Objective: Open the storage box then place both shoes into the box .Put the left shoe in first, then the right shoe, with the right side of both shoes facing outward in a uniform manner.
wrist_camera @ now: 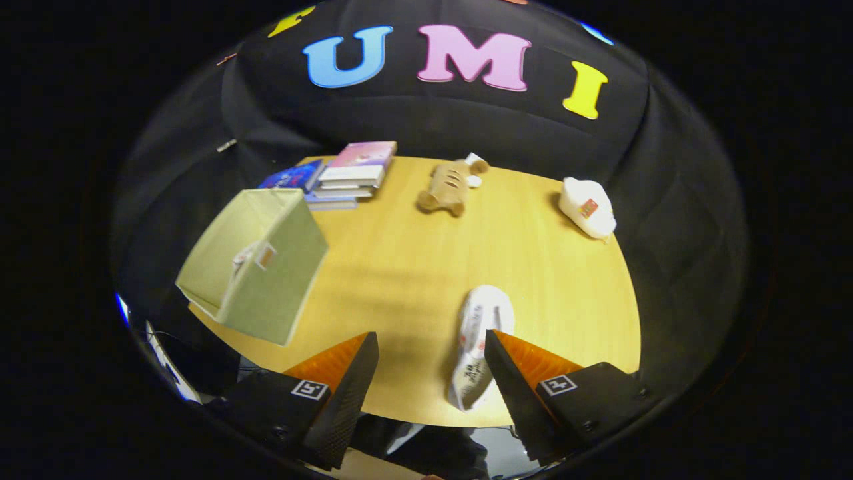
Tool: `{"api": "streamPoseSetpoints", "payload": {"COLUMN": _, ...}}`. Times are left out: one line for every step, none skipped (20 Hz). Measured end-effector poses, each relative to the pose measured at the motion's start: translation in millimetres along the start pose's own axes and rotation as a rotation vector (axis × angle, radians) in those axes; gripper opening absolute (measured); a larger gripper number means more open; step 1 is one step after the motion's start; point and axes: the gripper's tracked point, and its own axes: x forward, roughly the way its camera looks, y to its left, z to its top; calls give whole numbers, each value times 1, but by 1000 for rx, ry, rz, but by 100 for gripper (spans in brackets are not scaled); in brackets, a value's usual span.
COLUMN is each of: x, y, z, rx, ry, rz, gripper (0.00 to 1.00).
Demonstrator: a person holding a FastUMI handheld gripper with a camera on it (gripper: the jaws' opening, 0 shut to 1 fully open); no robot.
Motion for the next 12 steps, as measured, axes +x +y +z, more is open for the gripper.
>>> {"api": "streamPoseSetpoints", "payload": {"x": 5, "y": -18, "z": -16, "rx": -4, "ry": 27, "rz": -30, "gripper": 99}}
{"api": "streamPoseSetpoints", "payload": {"x": 12, "y": -35, "z": -31, "rx": -3, "ry": 56, "rz": -54, "gripper": 99}}
{"api": "streamPoseSetpoints", "payload": {"x": 20, "y": -45, "z": -44, "rx": 5, "ry": 82, "rz": -65, "gripper": 99}}
{"api": "streamPoseSetpoints", "payload": {"x": 29, "y": -56, "z": -56, "rx": 17, "ry": 107, "rz": -75, "gripper": 99}}
{"api": "streamPoseSetpoints", "payload": {"x": 37, "y": -64, "z": -64, "rx": 27, "ry": 116, "rz": -83, "gripper": 98}}
{"api": "streamPoseSetpoints", "payload": {"x": 48, "y": -72, "z": -71, "rx": 29, "ry": 121, "rz": -93, "gripper": 96}}
{"api": "streamPoseSetpoints", "payload": {"x": 59, "y": -78, "z": -77, "rx": 25, "ry": 129, "rz": -102, "gripper": 95}}
{"api": "streamPoseSetpoints", "payload": {"x": 69, "y": -84, "z": -84, "rx": 23, "ry": 146, "rz": -111, "gripper": 92}}
{"api": "streamPoseSetpoints", "payload": {"x": 78, "y": -87, "z": -88, "rx": 31, "ry": 156, "rz": -115, "gripper": 90}}
{"api": "streamPoseSetpoints", "payload": {"x": 87, "y": -90, "z": -84, "rx": 36, "ry": 144, "rz": -119, "gripper": 88}}
{"api": "streamPoseSetpoints", "payload": {"x": 96, "y": -93, "z": -81, "rx": 29, "ry": 125, "rz": -128, "gripper": 85}}
{"api": "streamPoseSetpoints", "payload": {"x": 106, "y": -97, "z": -80, "rx": 17, "ry": 121, "rz": -138, "gripper": 78}}
